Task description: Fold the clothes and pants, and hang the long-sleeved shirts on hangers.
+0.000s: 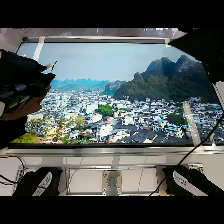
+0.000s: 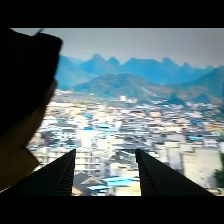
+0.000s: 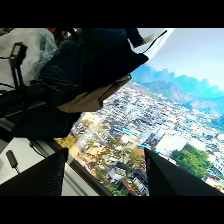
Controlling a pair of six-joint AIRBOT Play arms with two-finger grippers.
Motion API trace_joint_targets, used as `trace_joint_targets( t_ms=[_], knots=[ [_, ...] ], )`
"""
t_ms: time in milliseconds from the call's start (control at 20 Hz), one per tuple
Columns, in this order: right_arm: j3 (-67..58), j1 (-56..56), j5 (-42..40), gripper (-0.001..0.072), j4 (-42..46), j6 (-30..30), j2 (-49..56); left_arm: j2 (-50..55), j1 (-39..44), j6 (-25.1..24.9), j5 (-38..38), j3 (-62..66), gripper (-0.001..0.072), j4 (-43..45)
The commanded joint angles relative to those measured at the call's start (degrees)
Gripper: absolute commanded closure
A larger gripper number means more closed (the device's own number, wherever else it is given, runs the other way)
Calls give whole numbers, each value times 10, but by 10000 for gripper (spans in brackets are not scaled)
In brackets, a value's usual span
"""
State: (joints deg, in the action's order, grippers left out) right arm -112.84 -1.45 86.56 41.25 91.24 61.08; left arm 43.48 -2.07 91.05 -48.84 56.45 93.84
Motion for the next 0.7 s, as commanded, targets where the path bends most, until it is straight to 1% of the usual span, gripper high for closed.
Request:
trace_joint_targets(
  t_ms=[0,50,100,150,250,300,350,400,450,500,550,600,650],
  knots=[
    [2,0,38,165,54,-24,40,1,-94,78,9,0,295,165],
    [7,-1,63,165,70,-24,58,4,-153,106,18,0,292,169],
    [14,-3,69,165,78,-24,74,10,-207,125,26,0,290,165],
    [22,-5,62,165,85,-24,92,24,-278,137,33,0,261,152],
    [22,-7,17,165,91,-25,126,61,-402,136,39,0,256,106],
    [22,-7,-20,165,91,-25,141,82,-457,136,41,0,144,70],
    [22,-7,-57,165,92,-25,151,107,-508,135,48,0,70,7],
    [22,-7,-94,164,94,-28,161,132,-547,122,60,0,54,-71],
    [22,-7,-118,162,94,-46,169,162,-578,71,70,2,43,-176],
    [22,-7,-128,156,95,-64,176,191,-598,9,71,9,0,-276],
    [22,-7,-126,132,97,-70,182,221,-611,-48,70,19,-7,-367],
    [22,-7,-124,37,99,-70,186,249,-618,-94,71,31,-10,-439],
    [22,-7,-122,25,100,-70,191,275,-619,-117,70,46,-11,-470]
  ],
)
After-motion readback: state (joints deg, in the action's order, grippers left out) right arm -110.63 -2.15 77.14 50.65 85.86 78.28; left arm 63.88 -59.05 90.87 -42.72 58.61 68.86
